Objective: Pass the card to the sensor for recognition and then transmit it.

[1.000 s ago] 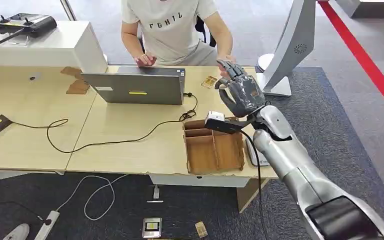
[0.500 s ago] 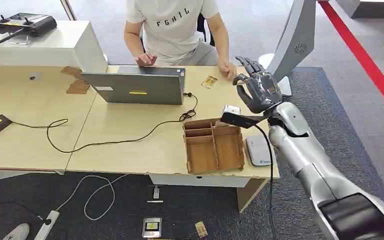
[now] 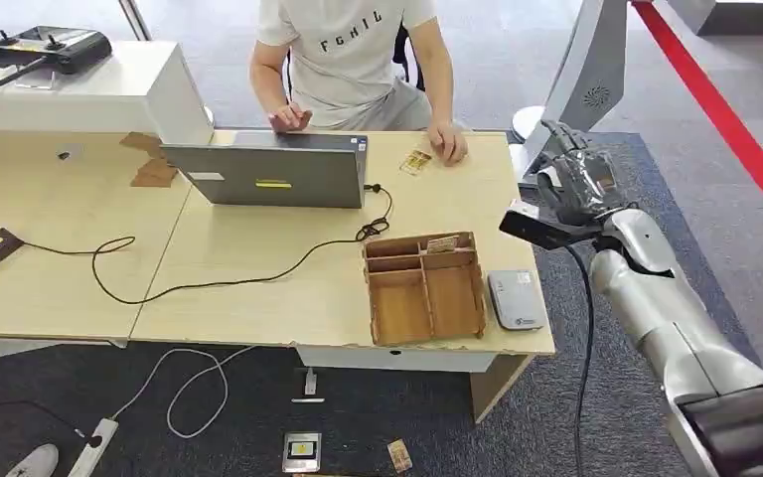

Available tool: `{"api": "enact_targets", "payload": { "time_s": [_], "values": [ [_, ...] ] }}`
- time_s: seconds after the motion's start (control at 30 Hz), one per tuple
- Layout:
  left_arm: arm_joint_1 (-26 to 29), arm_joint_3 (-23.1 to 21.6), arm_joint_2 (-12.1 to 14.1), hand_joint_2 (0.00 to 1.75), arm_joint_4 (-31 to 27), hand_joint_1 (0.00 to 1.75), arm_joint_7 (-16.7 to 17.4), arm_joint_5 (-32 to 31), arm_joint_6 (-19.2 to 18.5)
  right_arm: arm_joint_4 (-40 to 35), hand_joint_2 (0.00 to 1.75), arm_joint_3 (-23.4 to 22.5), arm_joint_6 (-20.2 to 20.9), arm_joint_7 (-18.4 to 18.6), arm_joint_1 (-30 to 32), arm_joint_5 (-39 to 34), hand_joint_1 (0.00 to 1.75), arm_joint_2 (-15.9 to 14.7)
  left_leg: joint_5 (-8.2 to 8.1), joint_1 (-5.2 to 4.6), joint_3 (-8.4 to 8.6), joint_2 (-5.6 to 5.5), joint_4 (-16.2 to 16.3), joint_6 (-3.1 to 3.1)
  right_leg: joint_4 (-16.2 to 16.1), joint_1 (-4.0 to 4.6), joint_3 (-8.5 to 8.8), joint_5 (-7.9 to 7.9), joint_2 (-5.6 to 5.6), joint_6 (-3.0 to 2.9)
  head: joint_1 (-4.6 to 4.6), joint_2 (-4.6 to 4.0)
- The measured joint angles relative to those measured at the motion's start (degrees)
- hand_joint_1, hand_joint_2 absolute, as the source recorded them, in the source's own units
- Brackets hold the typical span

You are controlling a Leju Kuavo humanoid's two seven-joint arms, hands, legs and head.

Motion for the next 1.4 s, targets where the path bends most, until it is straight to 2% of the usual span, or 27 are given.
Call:
{"api": "enact_targets", "payload": {
  "time_s": [0.23, 1.4],
  "values": [
    [-0.02, 0.00, 0.00, 1.75, 0.00, 0.00, -0.04, 0.13, 0.13, 1.90, 1.75, -0.07, -0.07, 0.00, 0.11, -0.04, 1.75, -1.01, 0.00, 0.00, -0.01, 0.01, 0.00, 0.00, 0.00, 0.00, -0.02, 0.00, 0.01, 0.00, 0.00, 0.00],
    [-0.05, 0.00, 0.00, 1.75, 0.00, 0.00, -0.04, 0.13, 0.13, 3.71, 1.75, -0.04, -0.09, -0.02, 0.13, -0.07, 1.75, -1.33, 0.00, 0.00, -0.03, 0.01, 0.00, 0.00, 0.00, 0.01, -0.02, 0.00, 0.01, 0.00, 0.00, 0.00]
  ]
}}
